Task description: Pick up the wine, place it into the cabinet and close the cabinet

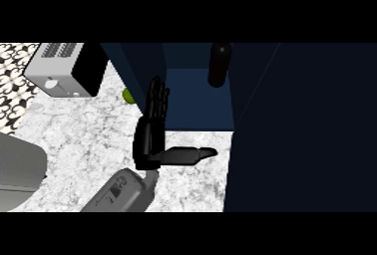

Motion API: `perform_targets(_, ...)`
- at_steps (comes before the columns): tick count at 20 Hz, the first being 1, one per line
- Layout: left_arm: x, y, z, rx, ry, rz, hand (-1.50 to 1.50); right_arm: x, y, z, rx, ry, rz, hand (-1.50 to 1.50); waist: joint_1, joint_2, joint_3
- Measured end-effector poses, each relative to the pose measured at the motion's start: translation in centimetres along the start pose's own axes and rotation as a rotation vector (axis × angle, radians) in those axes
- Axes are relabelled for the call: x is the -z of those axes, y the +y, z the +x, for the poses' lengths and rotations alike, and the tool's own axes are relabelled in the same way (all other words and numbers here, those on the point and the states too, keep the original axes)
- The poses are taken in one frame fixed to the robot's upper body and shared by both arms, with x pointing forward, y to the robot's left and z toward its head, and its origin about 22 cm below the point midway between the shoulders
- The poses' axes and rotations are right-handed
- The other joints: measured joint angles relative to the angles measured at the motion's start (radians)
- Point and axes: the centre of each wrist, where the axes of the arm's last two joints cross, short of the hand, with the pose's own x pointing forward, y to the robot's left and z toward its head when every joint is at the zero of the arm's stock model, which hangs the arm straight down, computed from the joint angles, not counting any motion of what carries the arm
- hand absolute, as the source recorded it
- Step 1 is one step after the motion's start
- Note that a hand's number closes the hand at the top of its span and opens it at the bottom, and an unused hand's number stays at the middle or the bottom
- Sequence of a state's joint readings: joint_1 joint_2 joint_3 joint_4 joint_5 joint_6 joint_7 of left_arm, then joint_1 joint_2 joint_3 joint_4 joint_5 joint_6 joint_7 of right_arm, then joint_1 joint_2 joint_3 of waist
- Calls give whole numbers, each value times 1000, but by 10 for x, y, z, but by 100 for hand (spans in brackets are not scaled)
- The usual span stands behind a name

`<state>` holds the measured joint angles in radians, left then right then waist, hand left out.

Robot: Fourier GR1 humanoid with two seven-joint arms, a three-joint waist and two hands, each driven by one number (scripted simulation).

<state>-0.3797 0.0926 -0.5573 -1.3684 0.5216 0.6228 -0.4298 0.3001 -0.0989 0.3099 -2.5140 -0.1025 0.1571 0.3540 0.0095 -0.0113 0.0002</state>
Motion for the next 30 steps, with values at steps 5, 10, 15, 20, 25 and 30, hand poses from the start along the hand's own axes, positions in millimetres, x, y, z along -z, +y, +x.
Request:
perform_targets(5, -37, 7, 16, -21, -17, 1, -150, 0, 1, 1, -8, 15, 15, 150, -5, 3, 0)
perform_targets(10, -63, 16, 32, -18, -28, 10, -150, -2, -1, 0, -88, 83, 159, 150, -7, 3, 0)
perform_targets(15, -83, 40, 41, 6, -36, 29, -150, -6, 13, -3, -62, 139, 334, 150, -4, 3, 0)
perform_targets(20, -105, 67, 52, 19, -36, 28, -150, -6, 17, -3, -63, 138, 405, 150, 1, 4, -2)
perform_targets(25, -120, 88, 65, 33, -41, 31, -150, -1, 20, 0, -76, 127, 424, 150, 9, 3, -4)
perform_targets(30, -125, 111, 80, 34, -55, 50, -150, 5, 24, 1, -78, 138, 419, 150, 19, 2, -6)
